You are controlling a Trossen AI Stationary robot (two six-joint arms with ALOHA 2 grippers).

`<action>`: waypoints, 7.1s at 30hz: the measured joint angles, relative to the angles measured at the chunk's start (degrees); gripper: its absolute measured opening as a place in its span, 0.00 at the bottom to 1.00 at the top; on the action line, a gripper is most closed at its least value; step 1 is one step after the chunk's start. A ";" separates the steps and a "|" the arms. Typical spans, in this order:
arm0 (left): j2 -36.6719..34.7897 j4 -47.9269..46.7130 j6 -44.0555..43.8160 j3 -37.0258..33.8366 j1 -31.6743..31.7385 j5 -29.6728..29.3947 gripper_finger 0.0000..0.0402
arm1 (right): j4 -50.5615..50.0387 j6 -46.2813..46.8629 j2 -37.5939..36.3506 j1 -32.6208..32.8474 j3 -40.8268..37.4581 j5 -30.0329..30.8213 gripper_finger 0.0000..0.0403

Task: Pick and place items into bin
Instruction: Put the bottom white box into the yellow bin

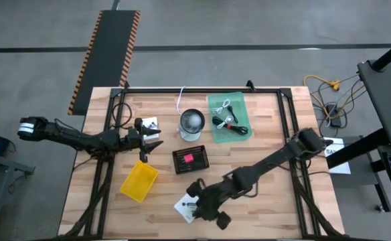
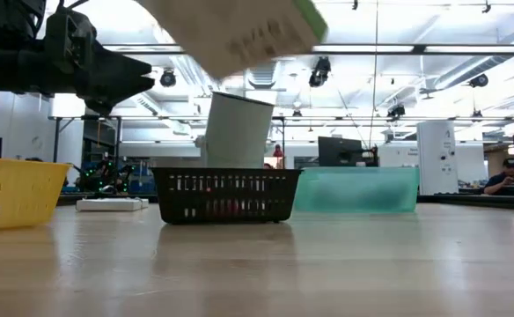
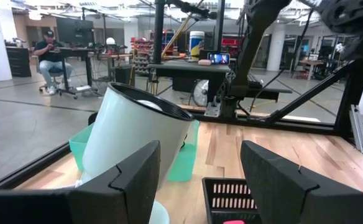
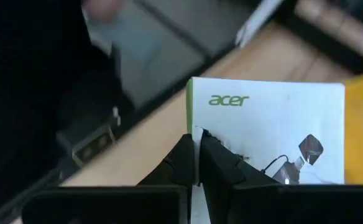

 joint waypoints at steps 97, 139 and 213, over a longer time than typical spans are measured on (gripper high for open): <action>41.05 23.46 19.71 20.45 -0.03 55.43 0.72 | 51.78 -6.50 -6.51 0.22 -27.01 -1.64 0.03; 41.05 15.66 24.90 24.69 -2.73 56.50 0.72 | 51.62 -7.39 -6.51 0.20 -27.10 -1.62 0.03; 60.13 20.03 25.51 39.71 -5.55 63.08 0.07 | 49.96 -0.61 -6.62 0.27 -27.12 10.43 0.11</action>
